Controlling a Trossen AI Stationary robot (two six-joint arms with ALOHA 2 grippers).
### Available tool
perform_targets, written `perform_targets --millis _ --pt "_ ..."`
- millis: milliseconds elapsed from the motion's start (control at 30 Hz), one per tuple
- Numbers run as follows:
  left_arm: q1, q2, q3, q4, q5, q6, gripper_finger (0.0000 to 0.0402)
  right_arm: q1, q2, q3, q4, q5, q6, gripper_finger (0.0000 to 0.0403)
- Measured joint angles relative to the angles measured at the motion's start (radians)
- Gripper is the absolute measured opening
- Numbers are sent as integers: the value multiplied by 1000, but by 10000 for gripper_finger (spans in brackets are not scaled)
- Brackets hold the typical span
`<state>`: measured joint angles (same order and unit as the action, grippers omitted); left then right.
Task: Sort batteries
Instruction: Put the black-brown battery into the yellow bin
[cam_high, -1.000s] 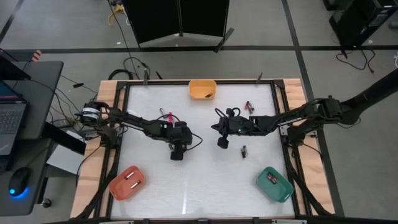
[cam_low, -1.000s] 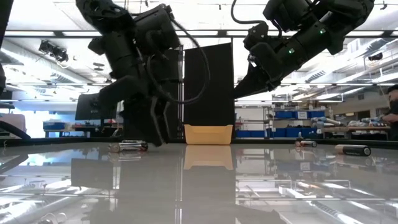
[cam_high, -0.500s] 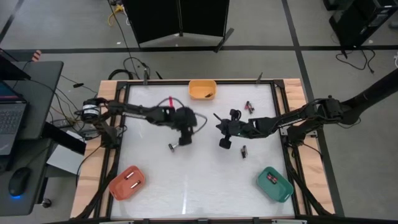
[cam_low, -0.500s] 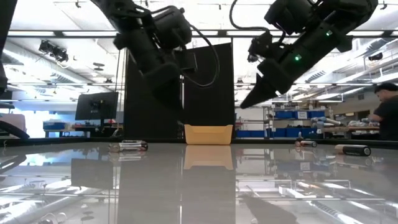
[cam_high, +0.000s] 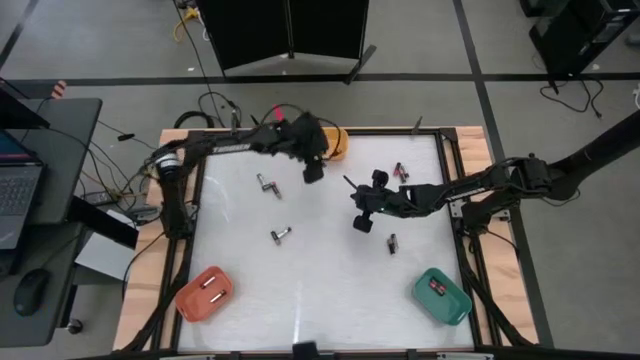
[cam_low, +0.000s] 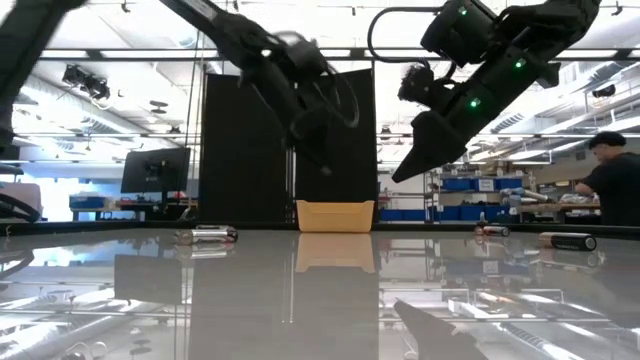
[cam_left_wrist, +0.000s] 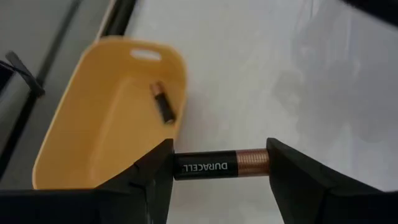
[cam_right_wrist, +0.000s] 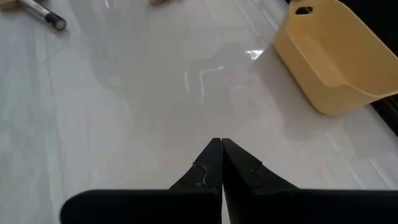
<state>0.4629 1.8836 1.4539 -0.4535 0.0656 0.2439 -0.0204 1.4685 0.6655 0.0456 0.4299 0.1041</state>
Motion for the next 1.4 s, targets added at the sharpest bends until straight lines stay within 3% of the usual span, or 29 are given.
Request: perform_targets --millis 200,400,1400 --pt "90 182 205 -120 53 115 222 -13 0 0 0 -1 -8 9" --pt "151 257 313 -152 85 147 222 -14 0 0 2 -4 -12 9" --pt "204 357 319 -165 126 183 222 -33 0 0 13 -4 -18 9"
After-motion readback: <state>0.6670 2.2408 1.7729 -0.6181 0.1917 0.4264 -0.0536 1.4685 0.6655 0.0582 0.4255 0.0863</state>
